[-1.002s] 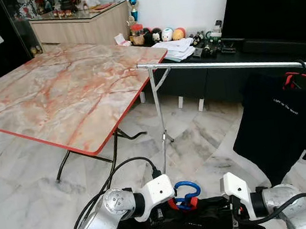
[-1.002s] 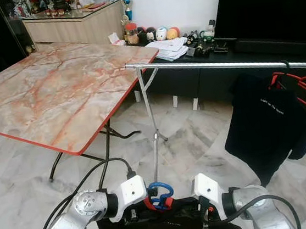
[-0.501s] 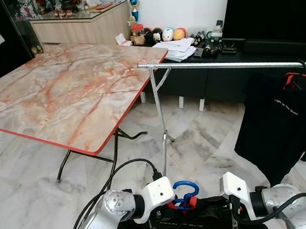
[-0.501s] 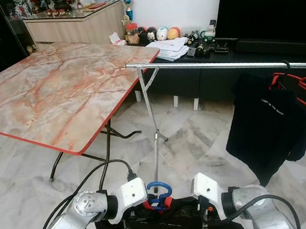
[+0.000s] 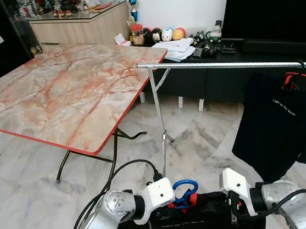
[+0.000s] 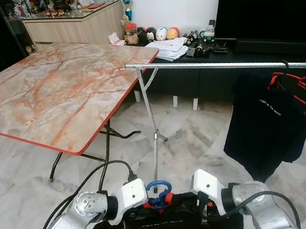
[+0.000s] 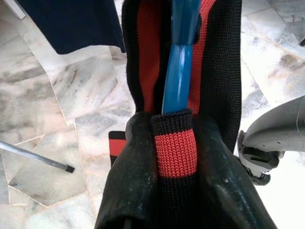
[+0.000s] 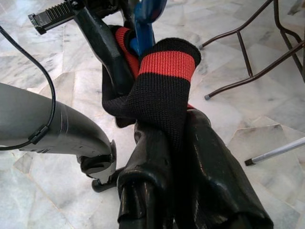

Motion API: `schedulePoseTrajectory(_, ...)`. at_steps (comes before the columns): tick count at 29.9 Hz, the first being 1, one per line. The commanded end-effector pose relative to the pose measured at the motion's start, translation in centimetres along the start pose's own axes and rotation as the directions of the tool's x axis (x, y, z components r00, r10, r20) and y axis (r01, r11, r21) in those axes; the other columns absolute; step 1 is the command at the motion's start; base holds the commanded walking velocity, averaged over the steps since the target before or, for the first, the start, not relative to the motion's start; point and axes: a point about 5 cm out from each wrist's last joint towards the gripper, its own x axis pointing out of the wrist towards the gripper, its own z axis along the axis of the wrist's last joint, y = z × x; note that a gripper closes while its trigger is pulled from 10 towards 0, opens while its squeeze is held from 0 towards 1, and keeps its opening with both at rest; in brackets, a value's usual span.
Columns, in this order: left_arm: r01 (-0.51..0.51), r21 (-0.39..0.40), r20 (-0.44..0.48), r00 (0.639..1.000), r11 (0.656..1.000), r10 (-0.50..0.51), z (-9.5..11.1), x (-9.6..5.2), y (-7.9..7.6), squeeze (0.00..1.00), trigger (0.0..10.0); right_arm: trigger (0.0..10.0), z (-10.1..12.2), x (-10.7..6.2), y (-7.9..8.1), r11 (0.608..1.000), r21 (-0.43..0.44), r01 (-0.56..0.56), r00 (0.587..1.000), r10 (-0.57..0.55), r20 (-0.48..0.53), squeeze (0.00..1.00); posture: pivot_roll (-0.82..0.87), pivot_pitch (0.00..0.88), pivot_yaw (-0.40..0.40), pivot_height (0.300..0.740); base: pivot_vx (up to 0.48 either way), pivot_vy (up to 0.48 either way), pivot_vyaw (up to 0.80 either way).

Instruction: Hang hanger

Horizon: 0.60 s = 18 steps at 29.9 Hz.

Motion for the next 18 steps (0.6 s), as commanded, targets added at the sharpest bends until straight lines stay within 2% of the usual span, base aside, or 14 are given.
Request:
schedulePoseTrajectory(1,-0.031,-0.005,0.018,0.999,1.000,0.031,0.37,-0.24,0.42,0.00,0.0,10.0,1.41,0.70,-0.18,0.999,-0.026,-0.021,0.998,0.022,0.064,0.00,0.12,0.000,0.035,0.740,0.000,0.000,0.00)
schedulePoseTrajectory(18,-0.084,-0.022,0.043,0.995,0.996,0.085,0.50,-0.83,1.28,0.00,0.0,10.0,0.73,0.42,-0.78,1.000,-0.021,-0.005,1.000,0.005,0.005,0.00,0.12,0.000,0.031,0.740,0.000,0.000,0.00)
